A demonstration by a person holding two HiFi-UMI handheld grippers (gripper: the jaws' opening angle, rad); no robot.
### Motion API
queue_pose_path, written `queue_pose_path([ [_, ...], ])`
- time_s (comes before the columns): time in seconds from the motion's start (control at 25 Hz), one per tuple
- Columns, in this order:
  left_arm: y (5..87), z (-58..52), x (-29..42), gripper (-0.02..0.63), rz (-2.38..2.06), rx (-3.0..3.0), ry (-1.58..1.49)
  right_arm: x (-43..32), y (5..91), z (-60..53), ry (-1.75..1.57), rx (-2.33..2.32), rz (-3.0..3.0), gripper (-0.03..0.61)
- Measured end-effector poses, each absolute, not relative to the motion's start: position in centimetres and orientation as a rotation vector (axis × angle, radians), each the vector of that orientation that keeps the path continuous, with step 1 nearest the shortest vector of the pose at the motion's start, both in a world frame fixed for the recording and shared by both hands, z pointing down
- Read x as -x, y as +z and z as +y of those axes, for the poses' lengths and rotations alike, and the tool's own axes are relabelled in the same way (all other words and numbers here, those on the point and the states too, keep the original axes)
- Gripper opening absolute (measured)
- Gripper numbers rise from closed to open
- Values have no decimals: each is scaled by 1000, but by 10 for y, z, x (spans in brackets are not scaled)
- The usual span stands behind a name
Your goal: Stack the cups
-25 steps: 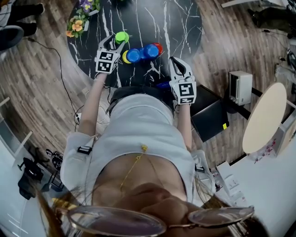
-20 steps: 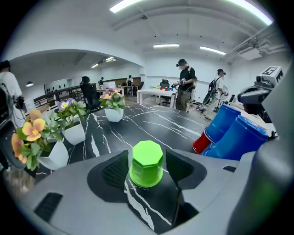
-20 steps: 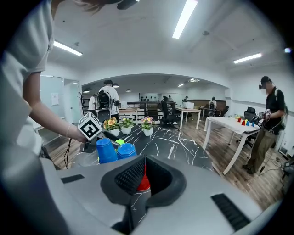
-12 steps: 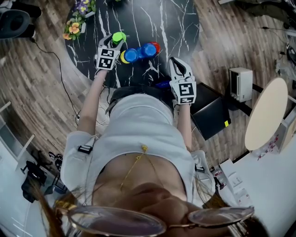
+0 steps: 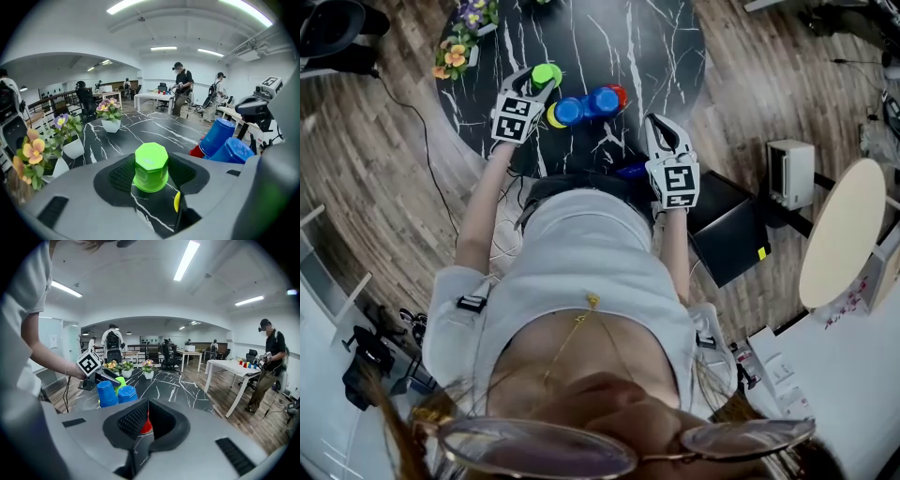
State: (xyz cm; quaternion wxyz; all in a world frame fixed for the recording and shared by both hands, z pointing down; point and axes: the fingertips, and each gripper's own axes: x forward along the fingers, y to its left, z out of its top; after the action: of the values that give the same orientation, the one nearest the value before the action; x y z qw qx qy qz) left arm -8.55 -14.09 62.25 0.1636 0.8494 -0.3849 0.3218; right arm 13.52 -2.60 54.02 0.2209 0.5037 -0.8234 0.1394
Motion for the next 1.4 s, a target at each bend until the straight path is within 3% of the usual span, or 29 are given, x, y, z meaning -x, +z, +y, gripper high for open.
queue_pose_path([
  [0.76, 524, -126, 43, 235, -898, -2607, 825, -141, 532, -18, 363, -1441, -2275, 20],
  [1.4, 478, -83, 7, 235, -615, -2746, 936, -137, 531, -18, 371, -1461, -2290, 20],
])
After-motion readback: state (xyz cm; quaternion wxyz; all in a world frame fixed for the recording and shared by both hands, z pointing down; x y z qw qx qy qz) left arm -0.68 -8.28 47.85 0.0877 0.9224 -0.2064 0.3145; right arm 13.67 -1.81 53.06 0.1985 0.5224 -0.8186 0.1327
